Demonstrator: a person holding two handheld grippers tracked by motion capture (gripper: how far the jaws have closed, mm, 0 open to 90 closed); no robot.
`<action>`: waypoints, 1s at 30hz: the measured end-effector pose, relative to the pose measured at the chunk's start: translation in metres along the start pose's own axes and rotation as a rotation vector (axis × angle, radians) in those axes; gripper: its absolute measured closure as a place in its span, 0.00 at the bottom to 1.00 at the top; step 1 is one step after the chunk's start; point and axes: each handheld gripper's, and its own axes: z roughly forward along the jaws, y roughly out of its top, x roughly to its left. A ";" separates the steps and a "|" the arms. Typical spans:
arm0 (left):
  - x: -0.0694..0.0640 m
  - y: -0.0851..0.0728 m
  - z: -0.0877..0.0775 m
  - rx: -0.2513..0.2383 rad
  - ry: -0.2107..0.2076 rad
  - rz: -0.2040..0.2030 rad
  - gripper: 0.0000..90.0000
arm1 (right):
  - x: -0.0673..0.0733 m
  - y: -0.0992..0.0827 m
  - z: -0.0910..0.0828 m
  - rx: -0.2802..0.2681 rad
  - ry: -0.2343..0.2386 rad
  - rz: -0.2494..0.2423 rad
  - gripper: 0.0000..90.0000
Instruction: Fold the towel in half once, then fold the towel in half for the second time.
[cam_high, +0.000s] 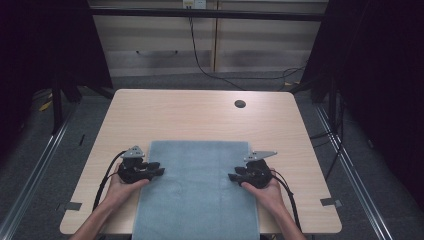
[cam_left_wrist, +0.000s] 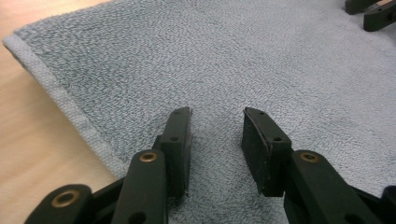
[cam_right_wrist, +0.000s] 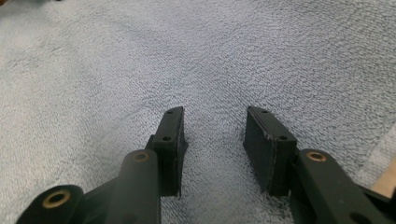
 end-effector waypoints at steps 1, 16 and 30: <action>-0.002 -0.002 -0.001 0.001 -0.006 0.004 0.69 | 0.001 -0.003 -0.003 -0.001 0.002 0.007 0.65; -0.046 -0.029 -0.021 0.034 -0.093 0.053 0.73 | 0.030 -0.041 -0.038 0.014 0.021 -0.014 0.66; -0.043 -0.026 -0.018 0.033 -0.115 0.066 0.71 | -0.005 -0.012 -0.050 -0.089 -0.054 0.032 0.57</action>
